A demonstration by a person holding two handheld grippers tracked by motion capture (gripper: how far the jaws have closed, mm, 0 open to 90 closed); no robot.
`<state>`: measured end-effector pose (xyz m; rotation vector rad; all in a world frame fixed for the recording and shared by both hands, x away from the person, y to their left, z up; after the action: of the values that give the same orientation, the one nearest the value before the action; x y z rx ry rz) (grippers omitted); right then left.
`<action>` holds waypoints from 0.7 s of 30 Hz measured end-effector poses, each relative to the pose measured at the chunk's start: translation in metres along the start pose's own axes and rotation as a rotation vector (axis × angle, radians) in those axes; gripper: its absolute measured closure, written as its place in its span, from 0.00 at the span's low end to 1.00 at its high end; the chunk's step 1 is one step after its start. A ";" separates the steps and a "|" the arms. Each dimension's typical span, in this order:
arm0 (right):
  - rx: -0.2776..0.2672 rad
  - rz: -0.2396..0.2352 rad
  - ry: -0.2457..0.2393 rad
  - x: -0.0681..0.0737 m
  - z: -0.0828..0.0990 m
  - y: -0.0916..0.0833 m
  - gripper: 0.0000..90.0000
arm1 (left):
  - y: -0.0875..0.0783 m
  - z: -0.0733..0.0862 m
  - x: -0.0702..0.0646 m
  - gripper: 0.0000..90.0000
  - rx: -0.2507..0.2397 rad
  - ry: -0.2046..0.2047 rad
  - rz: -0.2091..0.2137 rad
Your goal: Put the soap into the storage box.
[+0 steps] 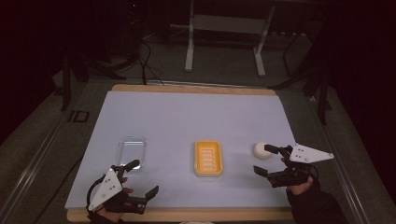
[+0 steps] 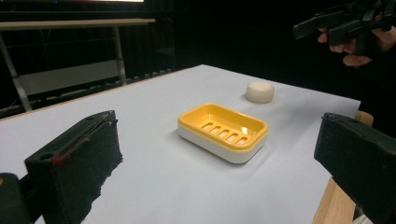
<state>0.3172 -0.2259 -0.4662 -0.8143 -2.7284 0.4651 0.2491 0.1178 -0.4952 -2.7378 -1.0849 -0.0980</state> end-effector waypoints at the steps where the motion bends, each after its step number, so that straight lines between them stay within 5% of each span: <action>1: 0.020 -0.018 0.002 0.000 0.002 0.000 0.15 | 0.000 0.000 0.000 0.01 0.003 0.003 0.001; 11: 0.235 -0.073 0.004 -0.005 0.024 0.005 0.16 | 0.002 0.004 -0.001 0.01 0.029 0.016 0.004; 15: 0.295 -0.054 -0.024 -0.007 0.028 0.007 0.16 | 0.002 0.005 -0.001 0.01 0.034 0.014 0.009; 21: 0.457 -0.103 -0.082 -0.003 0.041 0.009 0.15 | 0.001 0.005 -0.001 0.01 0.041 0.020 0.010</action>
<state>0.3108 -0.2298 -0.5080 -0.5397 -2.5594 1.0656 0.2486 0.1178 -0.5008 -2.7001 -1.0560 -0.0999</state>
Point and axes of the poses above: each handheld gripper's, and its own axes: y roughly forward along the jaws, z roughly out of its underside, x roughly to its left, the point moved 10 cm from there along y, roughly forward along the jaws, and after that the axes turned 8 degrees about y, right-handed, at the moved point
